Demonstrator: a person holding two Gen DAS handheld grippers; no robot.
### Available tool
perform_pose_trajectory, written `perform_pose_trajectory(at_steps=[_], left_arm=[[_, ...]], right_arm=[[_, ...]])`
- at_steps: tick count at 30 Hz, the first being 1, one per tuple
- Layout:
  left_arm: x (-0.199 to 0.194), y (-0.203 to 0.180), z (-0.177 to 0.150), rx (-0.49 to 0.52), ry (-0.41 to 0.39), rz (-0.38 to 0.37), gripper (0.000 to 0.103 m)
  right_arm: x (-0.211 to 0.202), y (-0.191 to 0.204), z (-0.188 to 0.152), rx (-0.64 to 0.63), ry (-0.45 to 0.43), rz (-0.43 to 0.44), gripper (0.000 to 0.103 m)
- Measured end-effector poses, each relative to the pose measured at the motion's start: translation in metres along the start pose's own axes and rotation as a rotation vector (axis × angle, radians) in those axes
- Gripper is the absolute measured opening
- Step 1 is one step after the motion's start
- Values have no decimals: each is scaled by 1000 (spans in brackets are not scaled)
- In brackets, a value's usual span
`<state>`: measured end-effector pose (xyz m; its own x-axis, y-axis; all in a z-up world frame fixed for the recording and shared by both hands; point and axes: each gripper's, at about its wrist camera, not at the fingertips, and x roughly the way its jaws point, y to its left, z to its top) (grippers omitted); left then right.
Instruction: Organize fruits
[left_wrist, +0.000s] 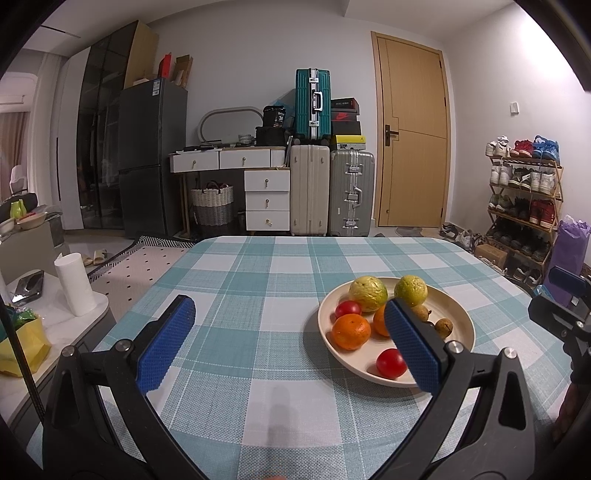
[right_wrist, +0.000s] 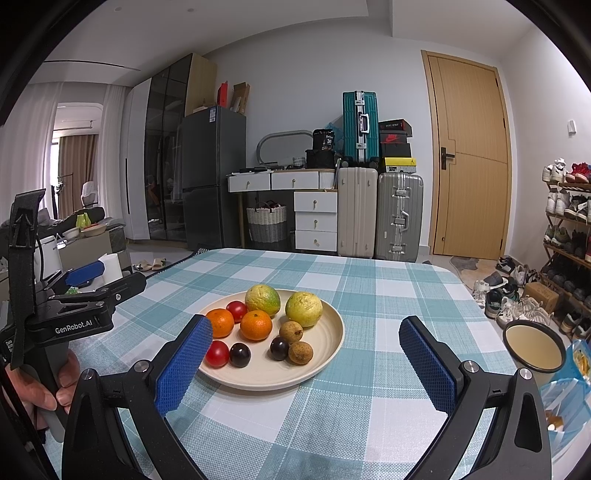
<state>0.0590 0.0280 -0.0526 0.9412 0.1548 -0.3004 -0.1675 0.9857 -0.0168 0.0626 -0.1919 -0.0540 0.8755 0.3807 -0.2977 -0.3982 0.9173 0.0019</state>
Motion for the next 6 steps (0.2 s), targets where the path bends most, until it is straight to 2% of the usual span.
perform_pose_trajectory(at_steps=[6], left_arm=[[0,2,0,-2,1,4,102]], right_arm=[[0,0,0,0,2,0,103]])
